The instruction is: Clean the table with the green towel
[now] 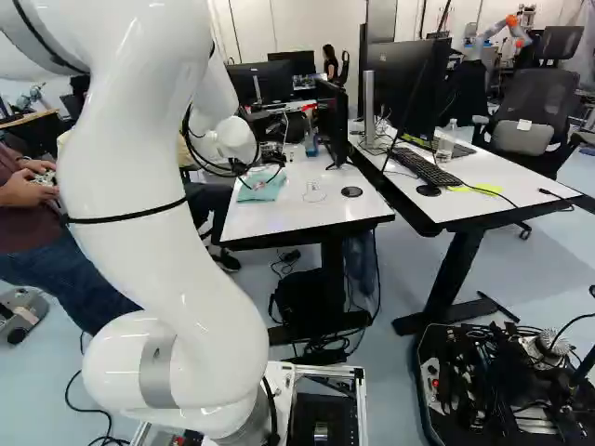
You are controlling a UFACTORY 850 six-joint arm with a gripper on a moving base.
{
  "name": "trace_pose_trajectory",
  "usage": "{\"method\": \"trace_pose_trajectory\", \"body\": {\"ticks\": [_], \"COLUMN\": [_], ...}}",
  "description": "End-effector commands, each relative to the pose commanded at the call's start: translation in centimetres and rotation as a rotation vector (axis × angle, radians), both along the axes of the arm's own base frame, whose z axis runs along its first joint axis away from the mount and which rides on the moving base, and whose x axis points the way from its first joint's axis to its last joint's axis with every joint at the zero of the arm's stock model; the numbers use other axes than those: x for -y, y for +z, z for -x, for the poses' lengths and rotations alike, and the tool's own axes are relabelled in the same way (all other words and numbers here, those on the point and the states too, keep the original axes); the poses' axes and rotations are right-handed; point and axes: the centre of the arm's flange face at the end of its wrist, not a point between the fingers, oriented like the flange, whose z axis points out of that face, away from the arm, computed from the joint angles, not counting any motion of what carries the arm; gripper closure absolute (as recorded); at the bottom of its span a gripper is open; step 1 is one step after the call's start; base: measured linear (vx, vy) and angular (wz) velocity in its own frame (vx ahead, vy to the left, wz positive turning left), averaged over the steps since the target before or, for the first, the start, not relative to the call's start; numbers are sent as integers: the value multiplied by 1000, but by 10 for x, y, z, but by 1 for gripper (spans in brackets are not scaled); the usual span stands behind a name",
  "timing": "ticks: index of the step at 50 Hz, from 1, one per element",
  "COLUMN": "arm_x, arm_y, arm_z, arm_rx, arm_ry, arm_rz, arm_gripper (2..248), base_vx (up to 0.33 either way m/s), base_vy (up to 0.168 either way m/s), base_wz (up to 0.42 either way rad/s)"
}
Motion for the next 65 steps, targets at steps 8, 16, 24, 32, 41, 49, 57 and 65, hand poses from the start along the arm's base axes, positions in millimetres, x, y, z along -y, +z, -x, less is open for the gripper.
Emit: {"method": "trace_pose_trajectory", "body": {"ticks": [8,16,24,32,41,49,57,65], "arm_x": [-5,-10,-16,-22,-25,-25,-25,-26], "arm_y": [4,9,14,20,27,36,47,55], "arm_z": [-9,-19,-27,-35,-34,-24,-7,10], "arm_rx": [-45,-90,-127,-160,-196,-211,-207,-199], "arm_ry": [-10,-19,-24,-26,-27,-26,-21,-14], "arm_rz": [0,-1,-1,-1,2,6,5,5], "arm_gripper": [3,3,3,3,3,3,3,3], "base_vx": [0,0,0,0,0,0,0,0], "base_vy": [0,0,0,0,0,0,0,0], "base_wz": [0,0,0,0,0,0,0,0]}}
